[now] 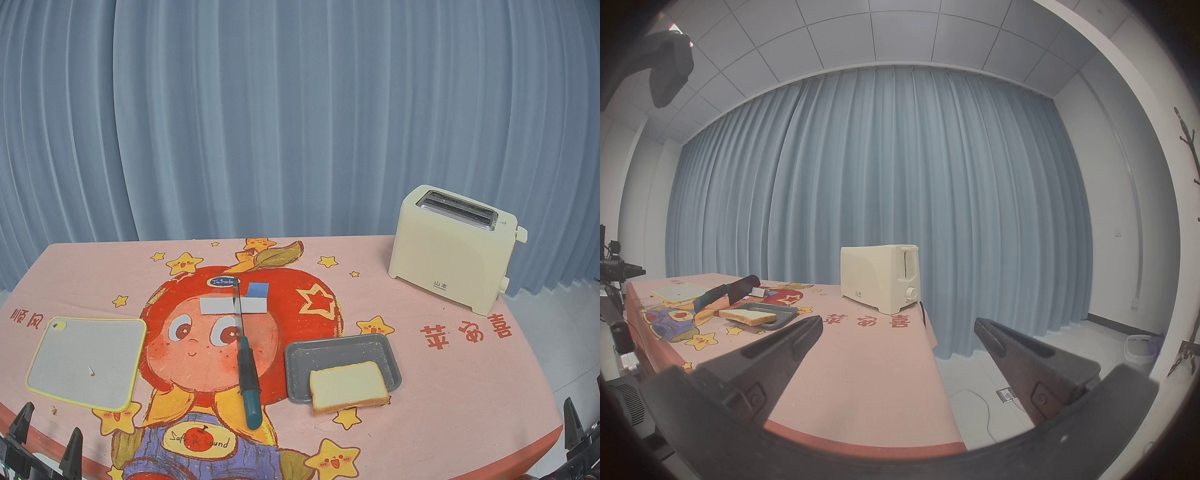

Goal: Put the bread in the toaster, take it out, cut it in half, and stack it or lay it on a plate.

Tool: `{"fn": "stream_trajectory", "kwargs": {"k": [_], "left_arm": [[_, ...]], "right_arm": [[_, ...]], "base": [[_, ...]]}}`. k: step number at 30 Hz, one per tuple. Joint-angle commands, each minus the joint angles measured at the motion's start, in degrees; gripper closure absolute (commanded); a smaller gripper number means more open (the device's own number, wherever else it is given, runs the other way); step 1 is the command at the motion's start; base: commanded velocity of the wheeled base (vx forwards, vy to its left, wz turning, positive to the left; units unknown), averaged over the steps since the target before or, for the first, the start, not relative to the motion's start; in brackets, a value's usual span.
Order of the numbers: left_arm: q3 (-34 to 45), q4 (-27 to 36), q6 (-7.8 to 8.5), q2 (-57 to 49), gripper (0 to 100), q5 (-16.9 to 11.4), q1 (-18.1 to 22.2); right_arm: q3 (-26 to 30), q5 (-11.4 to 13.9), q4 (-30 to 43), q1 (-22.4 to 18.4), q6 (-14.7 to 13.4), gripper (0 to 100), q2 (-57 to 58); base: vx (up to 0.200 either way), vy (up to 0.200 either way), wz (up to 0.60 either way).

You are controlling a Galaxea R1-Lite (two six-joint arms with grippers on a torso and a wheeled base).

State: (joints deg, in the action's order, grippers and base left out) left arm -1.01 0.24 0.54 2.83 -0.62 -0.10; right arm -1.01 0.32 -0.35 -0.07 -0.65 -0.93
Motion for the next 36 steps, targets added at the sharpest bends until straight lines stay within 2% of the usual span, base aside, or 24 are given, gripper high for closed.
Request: {"fn": "stream_trajectory", "kwargs": {"k": [1, 20, 26, 33, 36], "left_arm": [[0.92, 0.02, -0.01, 0.07, 0, 0.01, 0.01], [0.92, 0.02, -0.01, 0.07, 0, 0.01, 0.01], [0.92, 0.02, -0.01, 0.07, 0, 0.01, 0.01], [0.92, 0.02, -0.01, 0.07, 0, 0.01, 0.01], [0.92, 0.02, -0.01, 0.07, 0, 0.01, 0.01]], "right_arm": [[1.01, 0.03, 0.00, -0.01, 0.21, 0, 0.84], [1.01, -0.05, -0.26, -0.01, 0.47, 0, 0.84], [1.01, 0.12, -8.61, -0.01, 0.47, 0, 0.93], [1.01, 0.39, -8.52, -0.01, 0.56, 0, 0.93], [0.92, 1.62, -8.61, -0.01, 0.29, 0, 0.93]], "base": [[0.000, 0.000, 0.00], [0.000, 0.000, 0.00], [0.000, 0.000, 0.00], [0.000, 0.000, 0.00], [0.000, 0.000, 0.00]]}}
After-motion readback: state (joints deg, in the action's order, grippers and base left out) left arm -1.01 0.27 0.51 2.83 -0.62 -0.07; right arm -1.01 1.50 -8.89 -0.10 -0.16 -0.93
